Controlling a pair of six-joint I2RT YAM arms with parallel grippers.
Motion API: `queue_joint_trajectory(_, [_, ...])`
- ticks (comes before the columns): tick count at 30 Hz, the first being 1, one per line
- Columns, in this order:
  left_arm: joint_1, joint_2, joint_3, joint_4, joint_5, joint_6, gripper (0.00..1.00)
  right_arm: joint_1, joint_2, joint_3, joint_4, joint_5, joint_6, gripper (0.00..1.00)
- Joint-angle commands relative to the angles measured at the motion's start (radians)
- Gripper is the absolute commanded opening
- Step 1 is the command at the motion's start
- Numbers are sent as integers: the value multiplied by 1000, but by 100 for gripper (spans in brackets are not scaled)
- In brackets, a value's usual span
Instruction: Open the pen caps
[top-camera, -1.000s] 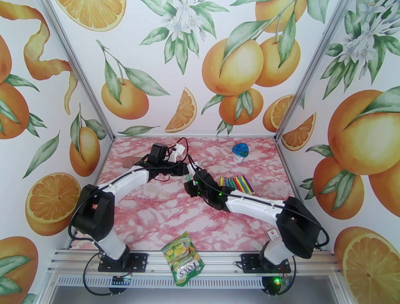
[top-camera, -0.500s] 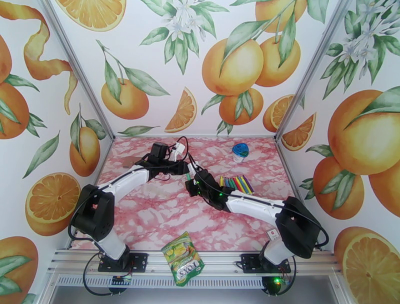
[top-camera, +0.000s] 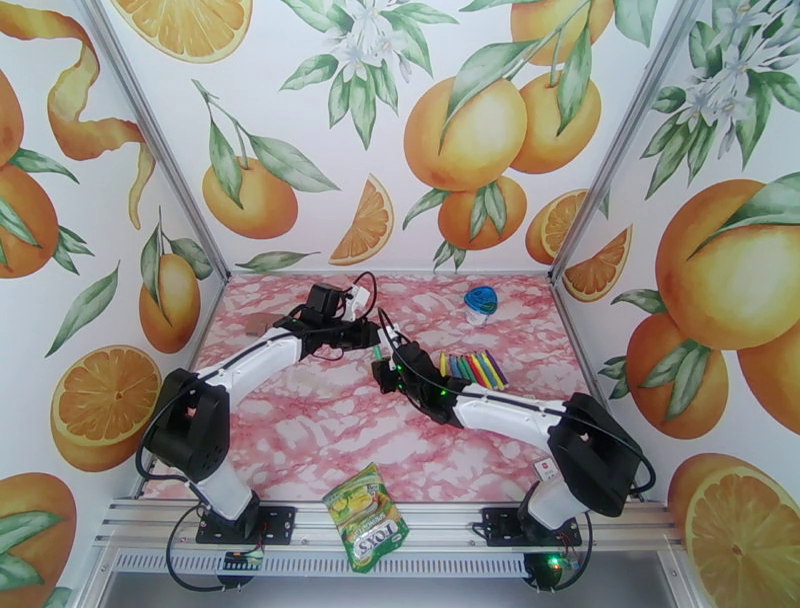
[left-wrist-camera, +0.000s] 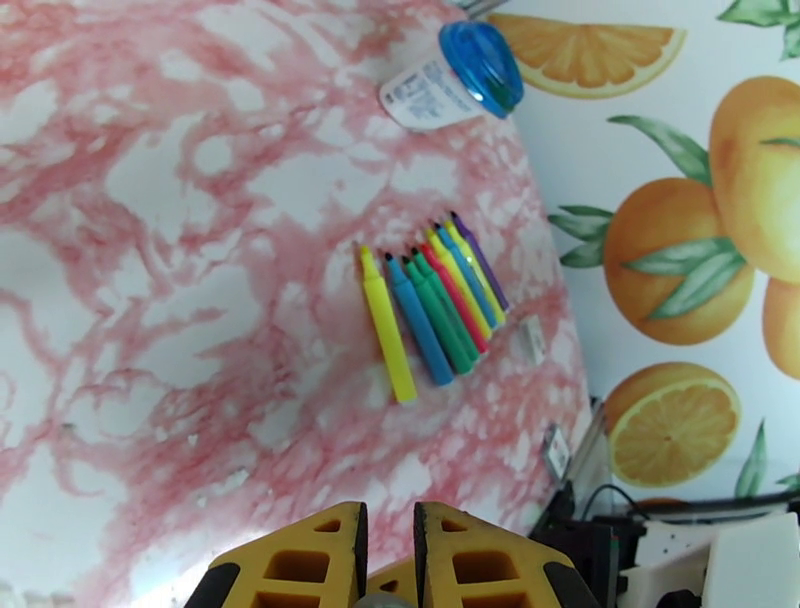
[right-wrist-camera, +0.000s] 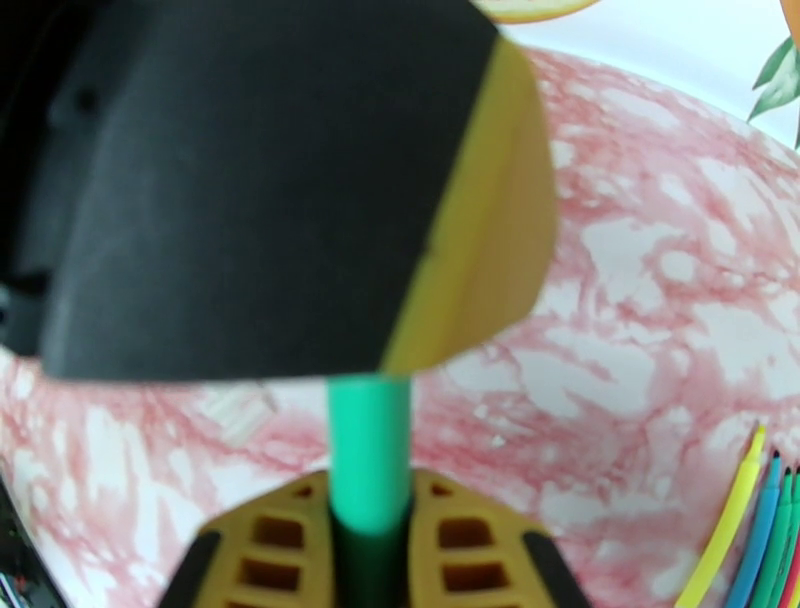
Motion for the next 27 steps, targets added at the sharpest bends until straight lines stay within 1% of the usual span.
queue_joint_trajectory(1, [38,16,74,80,-152,-24,4,12,-25,-54,-53,-34,-18,0])
queue_joint_trajectory(13, [77,29,99,108,-166,-69,3,16,-55,-102,-33,-24,-44,0])
queue_joint_trajectory(27, [117,35,105,133,-157,-110,0,26,-50,-119,-16,-3,-62,0])
